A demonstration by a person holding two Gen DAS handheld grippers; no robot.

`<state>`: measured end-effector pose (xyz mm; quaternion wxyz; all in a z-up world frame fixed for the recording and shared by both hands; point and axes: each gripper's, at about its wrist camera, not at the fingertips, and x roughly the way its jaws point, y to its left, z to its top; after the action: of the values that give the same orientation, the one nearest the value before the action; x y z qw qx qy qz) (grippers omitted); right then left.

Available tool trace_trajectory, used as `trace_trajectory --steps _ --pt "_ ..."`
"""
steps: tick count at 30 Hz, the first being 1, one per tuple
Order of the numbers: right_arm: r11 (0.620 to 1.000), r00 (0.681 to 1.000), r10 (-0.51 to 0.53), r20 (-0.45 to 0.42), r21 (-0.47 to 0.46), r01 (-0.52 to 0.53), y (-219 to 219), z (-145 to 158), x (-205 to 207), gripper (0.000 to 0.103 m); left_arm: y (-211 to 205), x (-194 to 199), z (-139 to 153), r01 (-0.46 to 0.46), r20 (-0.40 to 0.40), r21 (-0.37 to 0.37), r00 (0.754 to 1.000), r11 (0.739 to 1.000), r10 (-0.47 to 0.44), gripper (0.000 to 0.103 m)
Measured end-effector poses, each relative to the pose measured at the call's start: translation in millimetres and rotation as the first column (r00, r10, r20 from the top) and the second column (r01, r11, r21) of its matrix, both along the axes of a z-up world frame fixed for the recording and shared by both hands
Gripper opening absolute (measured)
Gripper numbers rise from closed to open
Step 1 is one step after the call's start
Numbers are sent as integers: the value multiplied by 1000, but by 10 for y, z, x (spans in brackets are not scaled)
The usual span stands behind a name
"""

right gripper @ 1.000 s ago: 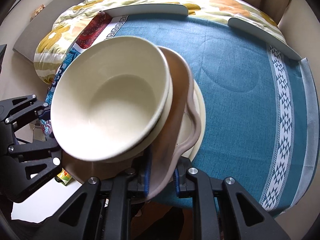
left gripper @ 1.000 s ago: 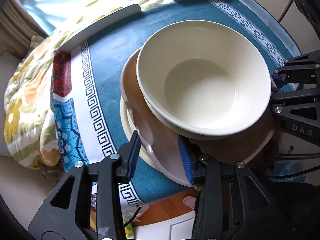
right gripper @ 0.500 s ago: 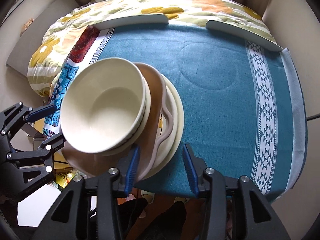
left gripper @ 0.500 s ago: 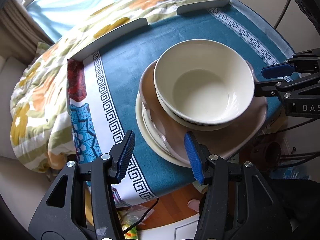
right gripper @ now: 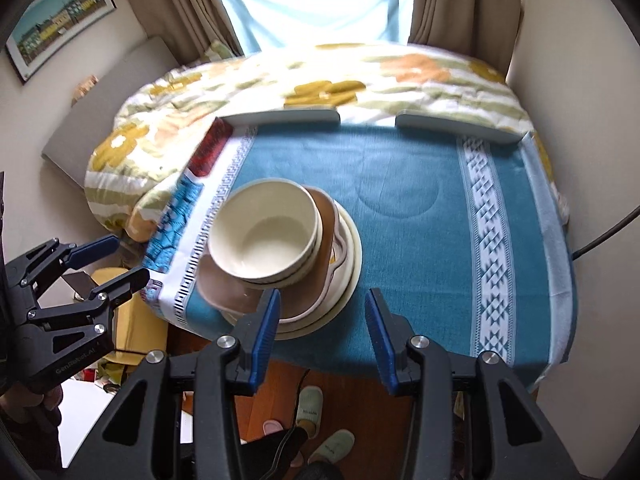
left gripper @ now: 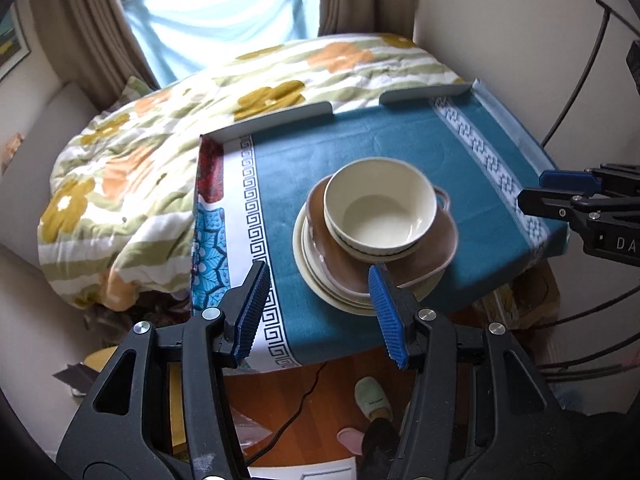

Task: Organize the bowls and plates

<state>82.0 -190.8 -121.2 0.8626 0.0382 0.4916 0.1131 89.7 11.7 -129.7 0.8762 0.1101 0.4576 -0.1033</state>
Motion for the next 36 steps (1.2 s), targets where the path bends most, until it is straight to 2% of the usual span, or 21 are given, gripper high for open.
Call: trace_trajectory --steps 2,4,6,8,9,10,11,12,13,16,22,36 --pt "1000 999 -12 53 6 11 -91 215 -191 40 -31 -212 251 -25 54 -36 998 999 27 49" --pt "1000 993 -25 116 -8 26 -170 436 -391 40 -52 -438 487 -54 117 -70 991 996 62 57" --pt "999 984 -41 173 -13 44 -250 637 -599 40 -65 -689 707 -88 200 -91 974 992 105 76" --pt "998 972 -59 228 -14 64 -321 799 -797 40 -68 -932 885 -105 267 -128 954 986 136 79" --pt "997 965 -68 255 -19 76 -354 867 -898 44 -70 -1048 956 -109 292 -142 945 984 147 83" --pt "996 956 -77 283 -26 88 -382 929 -999 62 -74 -1145 1014 -118 315 -149 935 982 161 87" --pt "995 947 -84 311 -31 98 -398 982 -1099 74 -81 -1237 1062 -134 340 -151 923 979 179 97" --pt "994 936 -89 340 -35 107 -407 1025 -1192 96 -86 -1330 1107 -153 369 -150 908 977 198 103" --pt "992 925 -93 367 -43 116 -429 1065 -1280 102 -80 -1424 1153 -166 399 -151 892 974 214 103" --pt "985 894 -115 432 -66 158 -447 1132 -1475 102 -69 -1621 1245 -170 447 -178 863 969 233 103" --pt "978 847 -138 513 -63 198 -448 1204 -1731 102 -106 -1869 1294 -152 482 -208 844 966 236 103" --pt "965 826 -203 526 -35 259 -481 1242 -1870 102 -141 -1954 1336 -143 501 -208 834 968 231 103"
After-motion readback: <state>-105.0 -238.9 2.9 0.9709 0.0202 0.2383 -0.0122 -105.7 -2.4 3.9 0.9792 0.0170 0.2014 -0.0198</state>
